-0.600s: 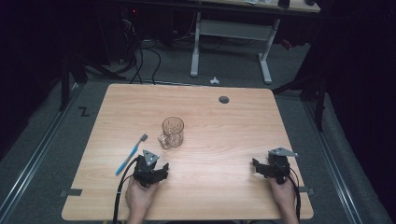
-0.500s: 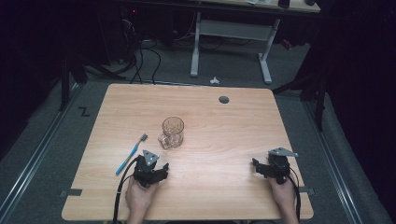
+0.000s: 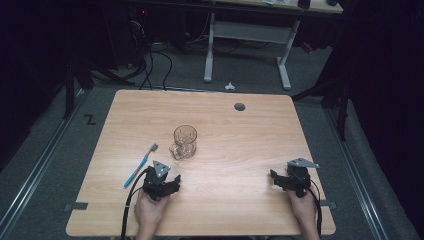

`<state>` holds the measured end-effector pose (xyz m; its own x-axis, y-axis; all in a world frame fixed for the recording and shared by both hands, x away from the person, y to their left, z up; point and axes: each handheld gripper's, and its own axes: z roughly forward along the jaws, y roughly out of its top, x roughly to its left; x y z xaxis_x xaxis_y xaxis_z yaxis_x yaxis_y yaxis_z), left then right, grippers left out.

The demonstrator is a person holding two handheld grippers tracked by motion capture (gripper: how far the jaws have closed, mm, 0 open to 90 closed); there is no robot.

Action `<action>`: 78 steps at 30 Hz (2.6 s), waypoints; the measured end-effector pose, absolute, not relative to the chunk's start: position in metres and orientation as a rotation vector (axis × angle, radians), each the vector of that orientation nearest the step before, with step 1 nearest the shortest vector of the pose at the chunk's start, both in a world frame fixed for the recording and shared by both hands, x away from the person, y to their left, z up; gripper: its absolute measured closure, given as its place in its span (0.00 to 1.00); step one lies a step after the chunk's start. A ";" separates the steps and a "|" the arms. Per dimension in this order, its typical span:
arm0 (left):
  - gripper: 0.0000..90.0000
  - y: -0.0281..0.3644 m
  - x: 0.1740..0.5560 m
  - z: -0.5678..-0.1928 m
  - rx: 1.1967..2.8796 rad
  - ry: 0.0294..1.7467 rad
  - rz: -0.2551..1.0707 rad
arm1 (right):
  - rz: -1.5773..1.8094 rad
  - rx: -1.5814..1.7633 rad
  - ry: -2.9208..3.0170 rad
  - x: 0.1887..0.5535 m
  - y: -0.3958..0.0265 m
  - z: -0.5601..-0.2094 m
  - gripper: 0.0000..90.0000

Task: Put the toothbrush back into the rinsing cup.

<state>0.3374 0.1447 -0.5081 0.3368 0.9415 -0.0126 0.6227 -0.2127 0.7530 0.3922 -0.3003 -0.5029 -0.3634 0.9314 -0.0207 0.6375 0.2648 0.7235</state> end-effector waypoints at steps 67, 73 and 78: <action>0.42 0.203 0.308 -0.467 2.018 1.397 0.496 | 0.880 1.414 2.097 0.392 -0.300 -0.503 0.28; 0.40 0.212 0.308 -0.461 2.075 1.407 0.510 | 0.880 1.414 2.097 0.392 -0.300 -0.503 0.27; 0.44 0.220 0.310 -0.455 2.104 1.419 0.520 | 0.880 1.414 2.097 0.392 -0.300 -0.503 0.27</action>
<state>0.3100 0.2201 -0.4550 0.3698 0.9290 0.0151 0.7187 -0.2964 0.6289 0.3922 -0.3005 -0.5030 -0.3662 0.9303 -0.0217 0.6361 0.2673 0.7239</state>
